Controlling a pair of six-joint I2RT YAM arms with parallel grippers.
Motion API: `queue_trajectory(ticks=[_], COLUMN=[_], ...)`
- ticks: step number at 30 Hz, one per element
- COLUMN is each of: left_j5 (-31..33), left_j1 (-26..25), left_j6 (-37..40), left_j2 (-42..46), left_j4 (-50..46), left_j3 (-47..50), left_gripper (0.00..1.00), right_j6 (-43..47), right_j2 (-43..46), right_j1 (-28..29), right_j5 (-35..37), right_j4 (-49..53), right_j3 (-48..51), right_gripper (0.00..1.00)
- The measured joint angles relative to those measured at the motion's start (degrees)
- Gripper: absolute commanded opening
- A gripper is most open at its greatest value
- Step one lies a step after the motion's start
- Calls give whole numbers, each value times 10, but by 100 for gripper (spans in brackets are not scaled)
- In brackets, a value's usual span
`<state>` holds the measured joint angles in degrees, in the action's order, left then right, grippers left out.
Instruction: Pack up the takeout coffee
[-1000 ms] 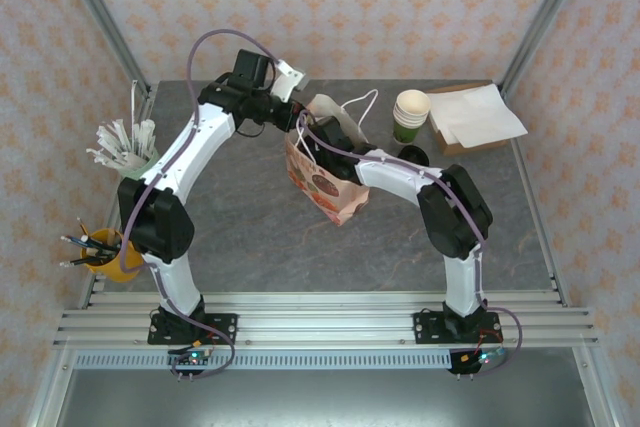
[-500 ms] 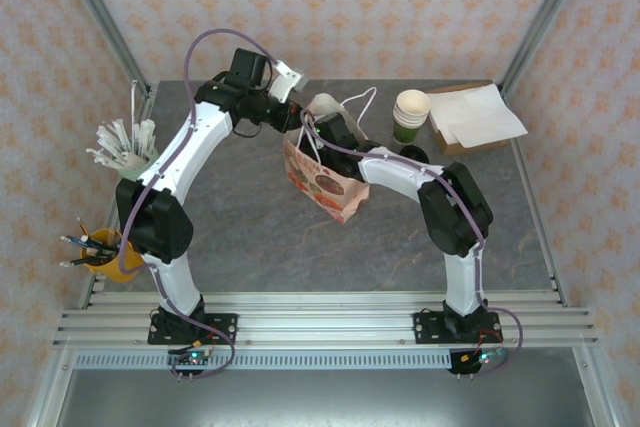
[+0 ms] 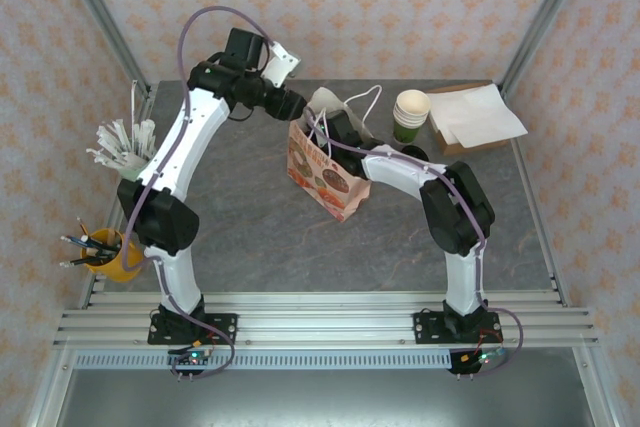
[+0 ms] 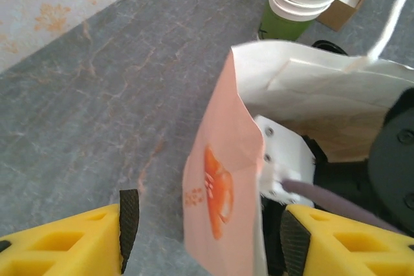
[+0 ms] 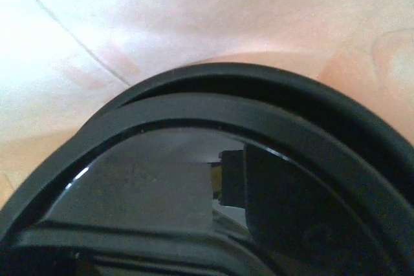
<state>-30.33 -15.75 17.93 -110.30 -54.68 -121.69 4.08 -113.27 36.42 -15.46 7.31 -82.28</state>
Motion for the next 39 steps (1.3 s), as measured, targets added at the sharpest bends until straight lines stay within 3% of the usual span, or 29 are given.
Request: queue_trajectory(ticks=[10, 25, 35, 39], left_j5=[-2, -68, -76, -50], left_j1=[-17, 9, 4, -4], left_j6=[31, -30, -28, -15], left_j2=[-110, -110, -108, -109], left_j4=[-29, -19, -12, -15], left_j3=[-116, -128, -129, -135], left_gripper=[63, 68, 69, 67], right_j6=[14, 23, 31, 31], right_j2=[0, -3, -7, -11], right_j1=[-3, -5, -5, -5], right_j5=[-9, -9, -9, -9], right_j4=[19, 23, 26, 26], right_j3=[-10, -23, -31, -35], right_gripper=[45, 44, 44, 44])
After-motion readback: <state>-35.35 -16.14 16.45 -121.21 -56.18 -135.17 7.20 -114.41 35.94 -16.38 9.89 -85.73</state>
